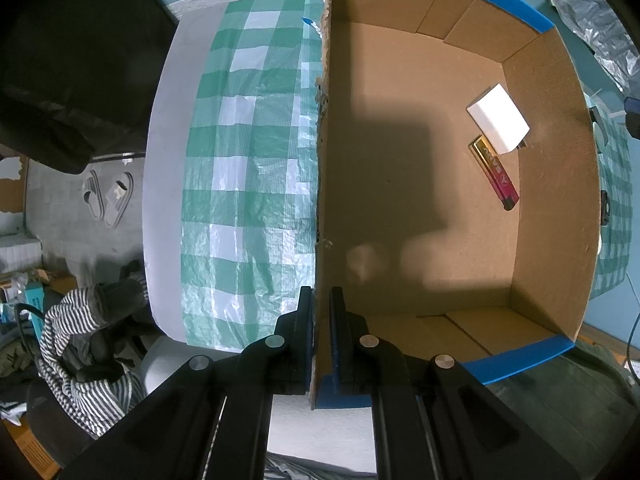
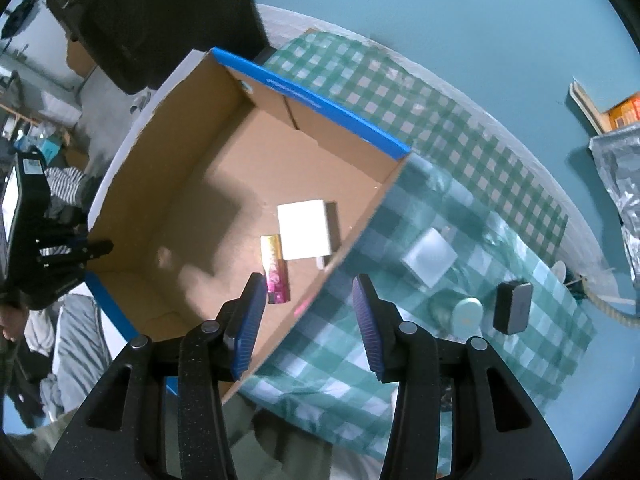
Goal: Organize rigid objects
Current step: 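Move the right gripper back toward the remaining items on the table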
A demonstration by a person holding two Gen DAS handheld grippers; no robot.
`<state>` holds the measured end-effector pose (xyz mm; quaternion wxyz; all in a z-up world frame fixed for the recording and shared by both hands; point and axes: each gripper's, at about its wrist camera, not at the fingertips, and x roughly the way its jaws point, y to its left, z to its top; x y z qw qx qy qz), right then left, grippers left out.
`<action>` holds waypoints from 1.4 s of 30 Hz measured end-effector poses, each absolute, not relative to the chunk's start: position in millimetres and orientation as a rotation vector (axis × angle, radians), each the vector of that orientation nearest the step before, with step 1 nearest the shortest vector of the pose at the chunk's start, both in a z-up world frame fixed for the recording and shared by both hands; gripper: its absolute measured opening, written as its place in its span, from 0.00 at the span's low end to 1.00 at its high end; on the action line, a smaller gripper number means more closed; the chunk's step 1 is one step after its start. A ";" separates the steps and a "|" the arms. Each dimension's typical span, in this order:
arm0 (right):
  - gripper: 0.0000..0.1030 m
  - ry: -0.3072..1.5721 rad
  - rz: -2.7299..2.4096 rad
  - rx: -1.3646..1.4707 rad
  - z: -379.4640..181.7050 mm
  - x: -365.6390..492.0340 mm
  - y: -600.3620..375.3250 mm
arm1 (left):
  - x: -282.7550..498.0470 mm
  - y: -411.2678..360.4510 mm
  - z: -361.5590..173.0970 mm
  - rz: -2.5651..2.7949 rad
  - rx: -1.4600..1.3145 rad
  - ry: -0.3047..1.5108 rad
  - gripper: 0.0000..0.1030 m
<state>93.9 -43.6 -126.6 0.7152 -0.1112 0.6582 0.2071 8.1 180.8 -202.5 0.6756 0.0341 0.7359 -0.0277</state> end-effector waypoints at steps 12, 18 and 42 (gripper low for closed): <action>0.44 1.485 0.377 -0.196 -131.4 96.2 -95.3 | 10.4 178.2 -202.2 -0.053 0.081 1.658 0.07; 0.46 1.519 0.326 -0.138 -144.1 100.2 -128.1 | 10.3 177.4 -201.2 -0.050 0.083 1.659 0.07; 0.55 1.611 0.221 -0.086 -225.9 128.7 -192.0 | 9.3 179.2 -200.2 -0.044 0.081 1.659 0.07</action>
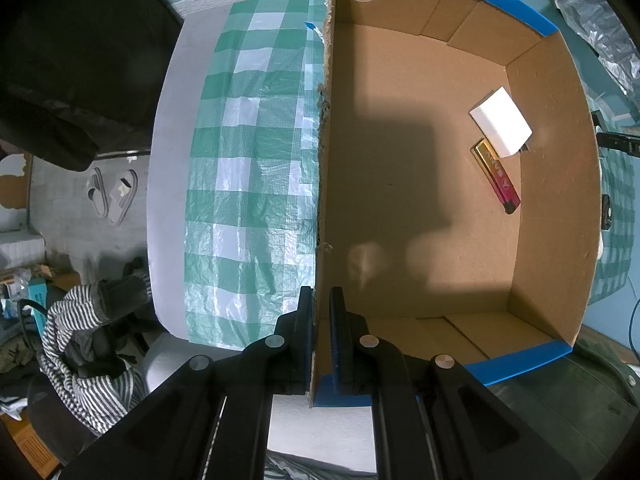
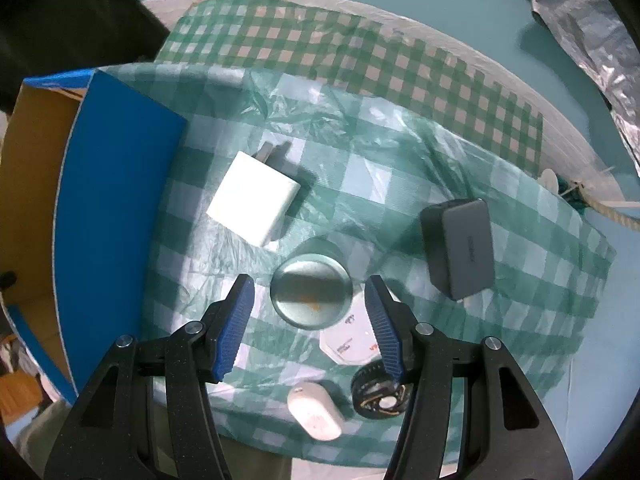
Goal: Organize rigid objects
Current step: 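Move the right gripper back toward the remaining items on the table, then grasp the teal round tin with the right gripper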
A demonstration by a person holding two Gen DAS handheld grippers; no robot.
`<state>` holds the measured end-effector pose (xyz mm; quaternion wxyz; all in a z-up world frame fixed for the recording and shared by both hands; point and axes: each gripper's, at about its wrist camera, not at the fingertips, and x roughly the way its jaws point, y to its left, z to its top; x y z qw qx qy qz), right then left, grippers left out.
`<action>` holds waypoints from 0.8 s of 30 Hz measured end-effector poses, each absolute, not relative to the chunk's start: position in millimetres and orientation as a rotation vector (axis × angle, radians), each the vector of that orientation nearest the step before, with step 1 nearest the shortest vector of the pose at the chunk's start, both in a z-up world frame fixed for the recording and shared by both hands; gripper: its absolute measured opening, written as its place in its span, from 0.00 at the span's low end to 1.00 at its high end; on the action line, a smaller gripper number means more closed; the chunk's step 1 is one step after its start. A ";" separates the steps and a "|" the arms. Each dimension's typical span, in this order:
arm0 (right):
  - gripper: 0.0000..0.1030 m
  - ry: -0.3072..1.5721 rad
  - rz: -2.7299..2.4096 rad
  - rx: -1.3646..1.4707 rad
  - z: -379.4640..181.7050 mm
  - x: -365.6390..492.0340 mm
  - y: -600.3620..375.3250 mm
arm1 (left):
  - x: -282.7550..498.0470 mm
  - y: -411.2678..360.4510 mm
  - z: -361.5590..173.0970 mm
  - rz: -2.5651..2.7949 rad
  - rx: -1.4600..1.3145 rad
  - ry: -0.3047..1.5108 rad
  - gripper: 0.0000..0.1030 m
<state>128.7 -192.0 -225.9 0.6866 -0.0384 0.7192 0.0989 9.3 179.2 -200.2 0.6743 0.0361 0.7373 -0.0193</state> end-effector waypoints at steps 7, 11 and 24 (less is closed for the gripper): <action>0.55 1.632 0.207 -0.095 -244.7 132.5 -190.0 | 9.1 179.0 -200.1 -0.043 0.083 1.659 0.07; 0.55 1.637 0.197 -0.085 -251.9 133.0 -190.4 | 8.5 178.8 -199.7 -0.043 0.085 1.659 0.07; 0.43 1.643 0.181 -0.066 -256.5 133.3 -192.9 | 8.5 179.0 -199.3 -0.044 0.089 1.658 0.07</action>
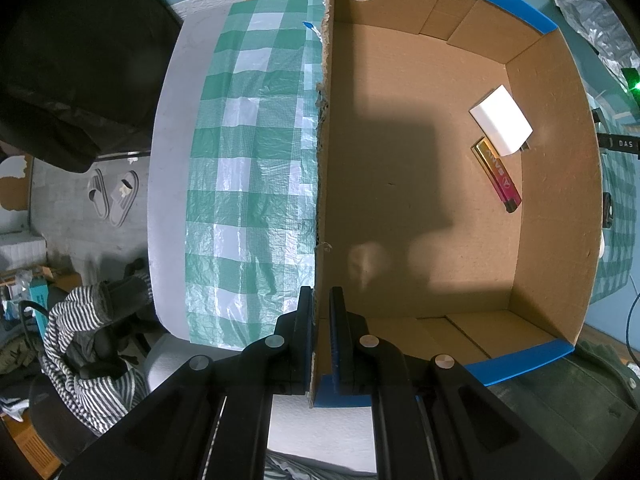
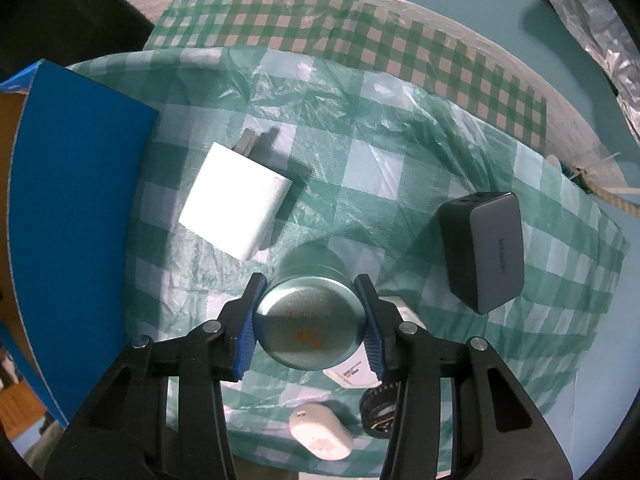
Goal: Organize rigid objects
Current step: 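Grasp the teal round tin with the right gripper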
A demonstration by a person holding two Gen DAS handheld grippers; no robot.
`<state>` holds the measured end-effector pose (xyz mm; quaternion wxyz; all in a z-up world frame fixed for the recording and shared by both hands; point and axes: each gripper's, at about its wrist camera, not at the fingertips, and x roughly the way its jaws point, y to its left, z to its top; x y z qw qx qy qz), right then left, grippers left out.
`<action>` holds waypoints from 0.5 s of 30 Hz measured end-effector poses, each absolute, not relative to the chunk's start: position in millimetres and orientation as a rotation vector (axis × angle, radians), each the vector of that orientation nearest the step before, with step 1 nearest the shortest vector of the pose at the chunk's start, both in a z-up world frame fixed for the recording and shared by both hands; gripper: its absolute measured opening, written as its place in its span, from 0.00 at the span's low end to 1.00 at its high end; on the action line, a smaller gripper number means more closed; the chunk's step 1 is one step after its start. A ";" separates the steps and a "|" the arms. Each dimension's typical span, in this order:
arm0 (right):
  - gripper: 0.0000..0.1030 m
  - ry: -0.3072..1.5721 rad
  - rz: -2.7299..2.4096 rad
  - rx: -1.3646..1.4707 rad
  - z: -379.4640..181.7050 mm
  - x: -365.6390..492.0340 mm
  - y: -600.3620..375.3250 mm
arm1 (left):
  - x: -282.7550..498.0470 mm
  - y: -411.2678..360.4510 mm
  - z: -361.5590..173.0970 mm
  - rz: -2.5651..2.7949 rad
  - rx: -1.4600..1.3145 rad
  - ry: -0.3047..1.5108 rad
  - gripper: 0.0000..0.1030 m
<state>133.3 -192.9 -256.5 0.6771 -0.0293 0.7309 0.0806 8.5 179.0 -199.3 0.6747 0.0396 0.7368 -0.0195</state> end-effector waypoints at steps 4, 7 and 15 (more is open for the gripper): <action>0.43 1.638 0.195 -0.077 -247.2 132.1 -189.3 | 8.5 179.0 -199.4 -0.044 0.089 1.657 0.07; 0.43 1.635 0.204 -0.087 -239.8 130.6 -185.5 | 8.6 179.0 -199.5 -0.044 0.089 1.657 0.07; 0.43 1.612 0.232 -0.119 -215.8 129.0 -172.4 | 8.9 179.0 -199.8 -0.044 0.088 1.657 0.07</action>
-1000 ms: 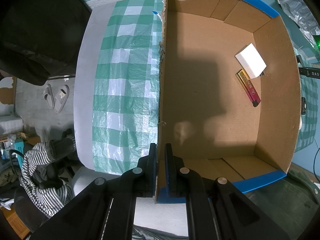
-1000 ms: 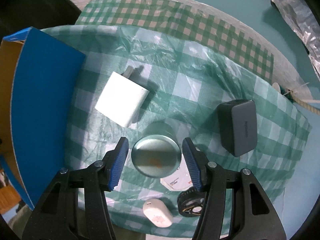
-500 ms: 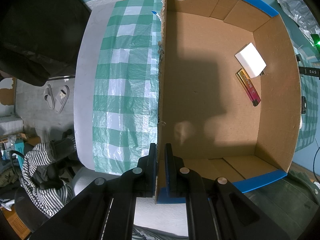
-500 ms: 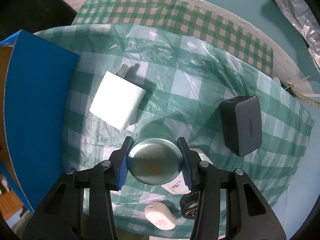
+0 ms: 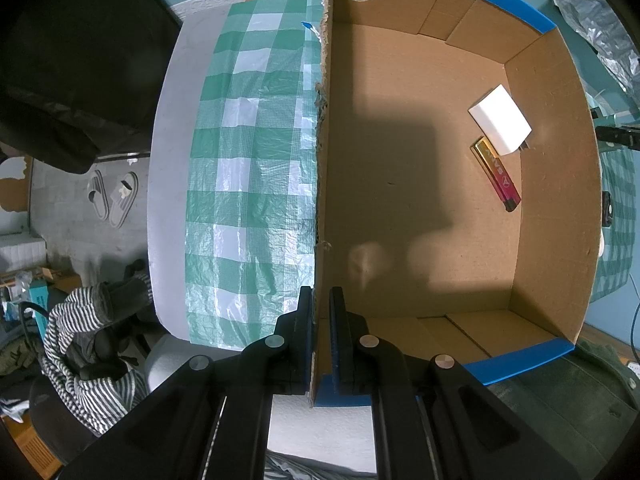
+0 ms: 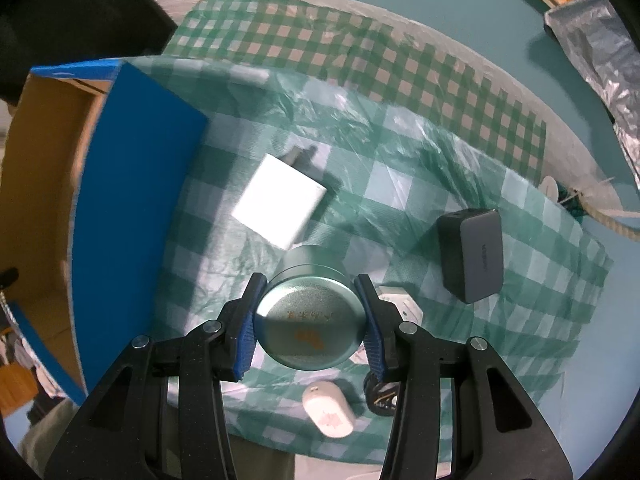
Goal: Organize rigid objects
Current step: 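Grasp the teal round tin with the right gripper, then carry the teal tin into the box and release it beside the battery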
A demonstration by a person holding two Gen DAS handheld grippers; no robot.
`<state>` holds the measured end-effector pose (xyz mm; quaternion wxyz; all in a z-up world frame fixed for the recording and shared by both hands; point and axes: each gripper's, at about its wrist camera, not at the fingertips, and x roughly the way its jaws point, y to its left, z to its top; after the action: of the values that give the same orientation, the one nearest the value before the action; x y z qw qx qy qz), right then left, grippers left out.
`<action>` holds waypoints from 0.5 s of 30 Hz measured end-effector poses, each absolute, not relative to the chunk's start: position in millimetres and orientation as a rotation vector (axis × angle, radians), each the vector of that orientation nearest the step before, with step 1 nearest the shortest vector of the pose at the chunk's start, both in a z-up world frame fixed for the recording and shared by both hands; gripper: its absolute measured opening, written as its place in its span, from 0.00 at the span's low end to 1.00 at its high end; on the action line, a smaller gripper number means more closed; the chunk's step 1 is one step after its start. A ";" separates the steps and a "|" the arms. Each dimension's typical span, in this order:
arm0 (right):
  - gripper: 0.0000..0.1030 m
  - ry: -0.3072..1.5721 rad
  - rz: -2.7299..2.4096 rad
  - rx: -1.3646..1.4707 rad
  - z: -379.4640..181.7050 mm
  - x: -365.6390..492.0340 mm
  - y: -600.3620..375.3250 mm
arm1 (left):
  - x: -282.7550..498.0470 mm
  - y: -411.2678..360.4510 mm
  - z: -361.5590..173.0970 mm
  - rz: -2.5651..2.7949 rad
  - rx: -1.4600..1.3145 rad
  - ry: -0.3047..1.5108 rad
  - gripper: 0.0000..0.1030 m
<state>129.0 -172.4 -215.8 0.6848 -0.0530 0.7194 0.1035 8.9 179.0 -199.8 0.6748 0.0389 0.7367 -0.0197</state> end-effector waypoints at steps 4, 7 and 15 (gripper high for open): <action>0.43 1.596 0.248 -0.135 -202.0 127.7 -165.5 | 8.9 178.9 -199.8 -0.044 0.088 1.657 0.07; 0.43 1.586 0.265 -0.142 -190.5 126.7 -157.4 | 9.2 179.3 -200.1 -0.044 0.088 1.657 0.07; 0.43 1.538 0.341 -0.185 -156.0 123.8 -129.9 | 9.2 178.9 -200.0 -0.044 0.088 1.657 0.07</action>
<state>123.8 -129.9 -156.0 0.7016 -0.0829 0.6910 0.1533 9.2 178.9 -200.0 0.6749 0.0393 0.7366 -0.0197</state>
